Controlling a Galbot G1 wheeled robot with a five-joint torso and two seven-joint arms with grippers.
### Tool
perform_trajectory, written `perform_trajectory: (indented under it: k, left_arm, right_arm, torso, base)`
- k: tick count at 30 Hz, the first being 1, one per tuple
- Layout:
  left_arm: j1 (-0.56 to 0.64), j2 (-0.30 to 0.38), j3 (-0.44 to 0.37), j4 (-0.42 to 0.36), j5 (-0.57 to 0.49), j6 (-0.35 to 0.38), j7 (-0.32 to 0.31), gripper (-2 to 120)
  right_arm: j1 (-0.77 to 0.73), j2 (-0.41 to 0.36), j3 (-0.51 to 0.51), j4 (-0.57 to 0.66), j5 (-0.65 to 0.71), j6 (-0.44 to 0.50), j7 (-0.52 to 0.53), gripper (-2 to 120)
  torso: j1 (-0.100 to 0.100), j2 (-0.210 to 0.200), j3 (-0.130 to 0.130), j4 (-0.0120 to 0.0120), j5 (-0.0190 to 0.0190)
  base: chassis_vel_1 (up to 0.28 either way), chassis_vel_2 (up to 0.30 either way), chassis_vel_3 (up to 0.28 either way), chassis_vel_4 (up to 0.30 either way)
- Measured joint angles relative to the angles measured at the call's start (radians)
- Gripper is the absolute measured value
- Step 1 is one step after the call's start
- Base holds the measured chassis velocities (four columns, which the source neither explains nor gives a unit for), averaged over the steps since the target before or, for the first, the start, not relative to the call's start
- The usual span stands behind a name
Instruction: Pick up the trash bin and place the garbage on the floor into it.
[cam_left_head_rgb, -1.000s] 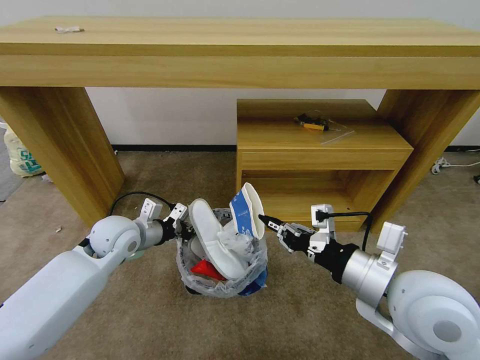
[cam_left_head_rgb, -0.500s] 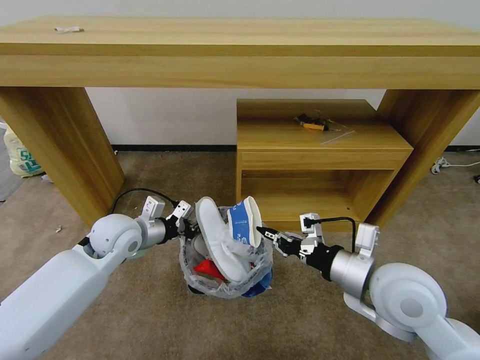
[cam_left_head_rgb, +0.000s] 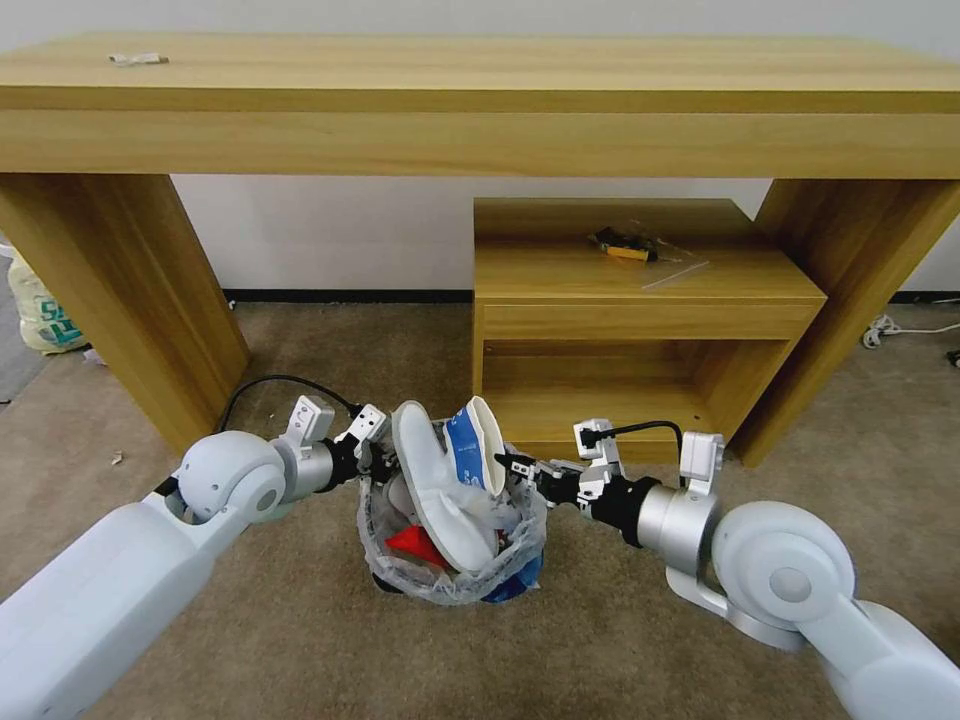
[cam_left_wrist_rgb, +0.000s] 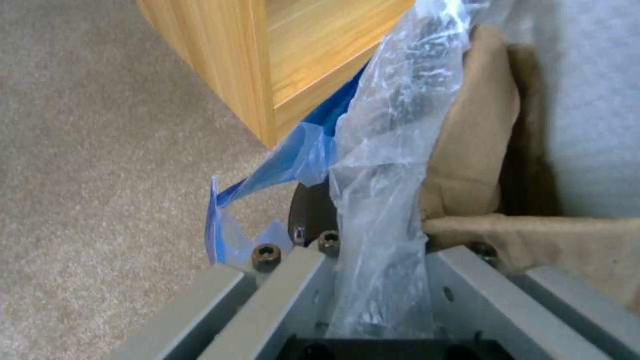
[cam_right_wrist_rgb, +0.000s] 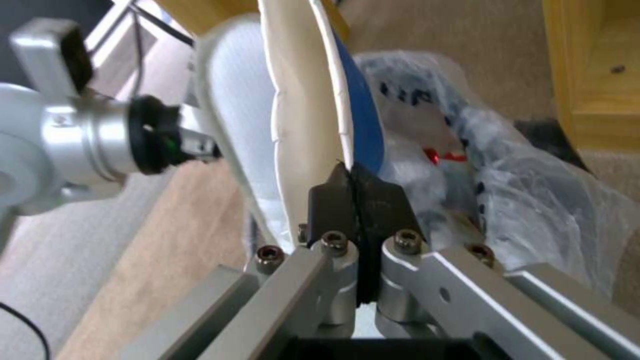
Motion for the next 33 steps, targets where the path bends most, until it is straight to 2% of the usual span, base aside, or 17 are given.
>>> perform_trajectory:
  k: [18,20,21,24,28,31,33]
  left_arm:
    - [0.006,0.005,-0.005,-0.028,0.007,0.000,0.009,0]
    - [0.009,0.005,-0.007,-0.027,0.003,0.000,0.017,0]
    - [0.009,0.005,-0.007,-0.027,0.003,0.000,0.017,0]
    - [0.013,0.004,-0.010,-0.014,-0.009,0.000,0.022,0]
    - [0.012,0.003,-0.013,-0.004,-0.017,0.000,0.020,0]
    - [0.008,-0.002,-0.014,0.005,-0.039,0.000,0.019,0]
    - [0.008,-0.003,-0.014,0.006,-0.043,0.000,0.019,0]
  right_arm:
    - [0.054,0.041,-0.089,-0.056,-0.019,-0.012,0.066,0]
    - [0.056,0.039,-0.085,-0.047,-0.023,-0.011,0.066,9]
    - [0.056,0.039,-0.085,-0.047,-0.023,-0.011,0.066,9]
    - [0.051,0.032,-0.057,-0.022,-0.028,-0.006,0.065,24]
    - [0.042,0.024,-0.041,-0.008,-0.034,-0.004,0.060,32]
    - [0.020,0.012,-0.015,0.009,-0.050,-0.001,0.047,47]
    - [0.015,0.010,-0.010,0.012,-0.055,0.000,0.043,51]
  torso:
    - [0.000,0.000,0.000,0.0001,0.0000]
    - [0.000,0.000,0.000,0.0001,0.0000]
    - [0.000,0.000,0.000,0.0001,0.0000]
    - [0.000,0.000,0.000,0.0000,-0.0001]
    - [0.000,0.000,0.000,0.0001,0.0000]
    - [0.000,0.000,0.000,-0.0001,0.0000]
    - [0.000,0.000,0.000,-0.0001,0.0000]
  base:
    - [0.000,0.000,0.000,0.000]
    - [0.000,0.000,0.000,0.000]
    - [0.000,0.000,0.000,0.000]
    - [0.000,0.000,0.000,0.000]
    - [0.000,0.000,0.000,0.000]
    - [0.000,0.000,0.000,0.000]
    - [0.000,0.000,0.000,0.000]
